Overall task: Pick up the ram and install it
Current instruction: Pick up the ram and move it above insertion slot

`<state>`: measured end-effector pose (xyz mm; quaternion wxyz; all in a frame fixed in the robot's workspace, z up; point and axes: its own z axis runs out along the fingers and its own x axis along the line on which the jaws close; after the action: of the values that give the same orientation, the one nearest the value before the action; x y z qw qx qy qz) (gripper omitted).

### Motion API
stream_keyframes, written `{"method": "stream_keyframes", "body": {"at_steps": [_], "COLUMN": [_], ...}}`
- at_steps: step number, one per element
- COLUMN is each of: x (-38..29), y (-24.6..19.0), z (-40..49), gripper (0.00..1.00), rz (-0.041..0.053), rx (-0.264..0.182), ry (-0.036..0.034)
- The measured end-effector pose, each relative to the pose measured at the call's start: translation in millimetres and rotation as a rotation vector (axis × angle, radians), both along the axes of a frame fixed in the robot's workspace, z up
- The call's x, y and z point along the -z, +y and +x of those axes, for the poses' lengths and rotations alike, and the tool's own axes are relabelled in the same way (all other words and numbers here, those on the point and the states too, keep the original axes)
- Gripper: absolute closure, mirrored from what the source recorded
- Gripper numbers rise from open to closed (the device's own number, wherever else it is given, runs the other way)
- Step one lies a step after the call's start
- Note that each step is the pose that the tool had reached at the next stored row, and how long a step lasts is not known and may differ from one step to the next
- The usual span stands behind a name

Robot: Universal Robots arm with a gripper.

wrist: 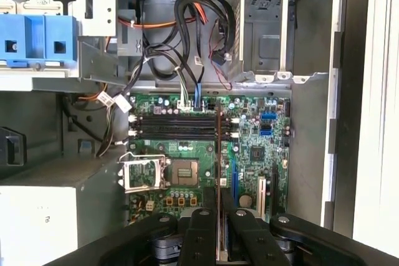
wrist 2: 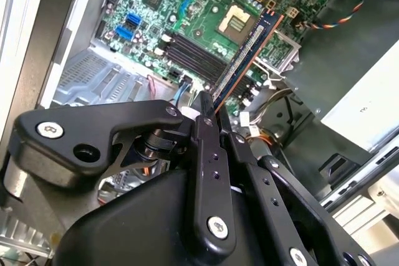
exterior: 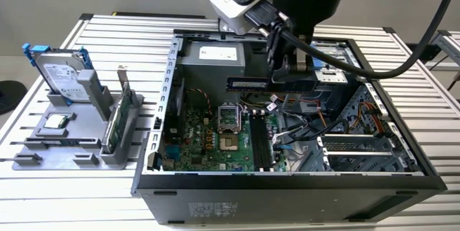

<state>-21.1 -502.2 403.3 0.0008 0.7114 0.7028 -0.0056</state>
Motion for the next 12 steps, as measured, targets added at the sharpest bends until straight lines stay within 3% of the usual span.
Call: {"method": "stream_keyframes", "body": {"at_steps": [12], "x": [0.0], "y": [0.0], "z": [12.7], "gripper": [1.0], "rz": [0.0], "rx": [0.0], "ry": [0.0]}}
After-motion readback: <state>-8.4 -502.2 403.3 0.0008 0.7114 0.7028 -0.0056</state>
